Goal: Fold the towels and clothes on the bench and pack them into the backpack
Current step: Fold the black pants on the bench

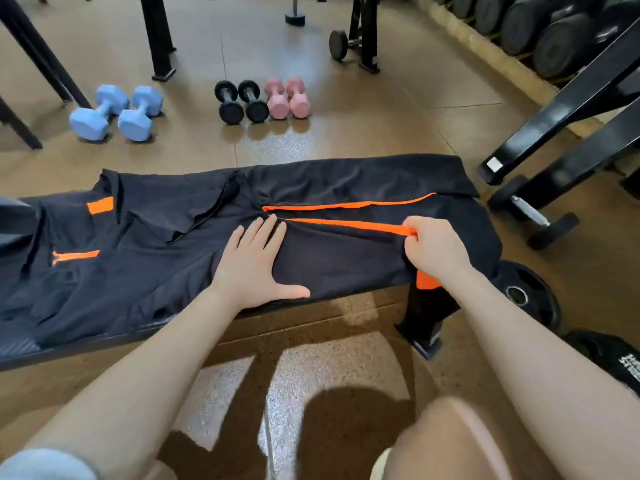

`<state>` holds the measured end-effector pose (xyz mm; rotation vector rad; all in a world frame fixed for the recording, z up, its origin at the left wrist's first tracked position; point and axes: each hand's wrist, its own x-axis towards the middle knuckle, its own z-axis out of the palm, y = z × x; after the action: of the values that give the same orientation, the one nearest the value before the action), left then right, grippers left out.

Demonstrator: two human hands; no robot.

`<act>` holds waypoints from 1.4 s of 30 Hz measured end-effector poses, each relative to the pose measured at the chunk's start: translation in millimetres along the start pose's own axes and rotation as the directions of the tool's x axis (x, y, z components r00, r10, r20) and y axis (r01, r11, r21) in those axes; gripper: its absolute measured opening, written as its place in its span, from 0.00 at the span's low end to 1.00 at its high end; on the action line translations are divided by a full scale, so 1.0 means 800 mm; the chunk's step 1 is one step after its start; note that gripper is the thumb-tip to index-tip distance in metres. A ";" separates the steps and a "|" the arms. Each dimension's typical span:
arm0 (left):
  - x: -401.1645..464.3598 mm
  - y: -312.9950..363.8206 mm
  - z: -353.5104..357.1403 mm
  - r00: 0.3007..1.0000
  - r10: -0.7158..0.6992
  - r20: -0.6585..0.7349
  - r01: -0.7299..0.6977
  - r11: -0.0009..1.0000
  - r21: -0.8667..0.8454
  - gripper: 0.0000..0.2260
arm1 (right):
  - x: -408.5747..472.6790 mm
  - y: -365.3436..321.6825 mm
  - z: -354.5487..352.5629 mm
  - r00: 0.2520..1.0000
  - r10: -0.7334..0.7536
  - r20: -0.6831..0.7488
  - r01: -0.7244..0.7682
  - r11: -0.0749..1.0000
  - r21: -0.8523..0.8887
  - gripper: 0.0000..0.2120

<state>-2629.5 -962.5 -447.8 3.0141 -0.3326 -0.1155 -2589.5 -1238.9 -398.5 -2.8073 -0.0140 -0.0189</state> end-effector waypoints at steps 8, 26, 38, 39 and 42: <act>-0.002 0.019 -0.023 0.987 -0.104 0.124 0.095 0.993 0.073 0.57 | 0.070 0.033 0.003 0.931 -0.259 0.255 0.280 0.959 -0.046 0.13; 0.134 0.201 -0.004 0.961 -0.236 -0.146 0.160 0.900 -0.406 0.09 | 0.068 0.131 -0.068 0.919 -0.081 0.385 0.150 0.977 -0.152 0.09; 0.161 0.216 -0.027 0.954 -0.236 -0.186 0.230 0.972 -0.057 0.06 | 0.116 0.202 -0.089 0.911 0.136 0.390 -0.397 0.546 0.738 0.08; 0.159 0.220 -0.027 0.949 -0.211 -0.234 0.198 0.977 -0.080 0.07 | 0.110 0.205 -0.083 0.891 0.214 0.401 -0.450 0.546 0.707 0.12; 0.156 0.238 -0.021 0.916 0.012 -0.401 -0.088 0.982 -0.169 0.09 | 0.091 0.212 -0.075 0.756 0.387 0.528 -0.654 0.415 0.632 0.21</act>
<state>-2546.8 -1173.2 -417.1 2.7507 -0.3350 0.4445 -2515.4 -1418.0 -396.3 -1.7468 0.6518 0.4659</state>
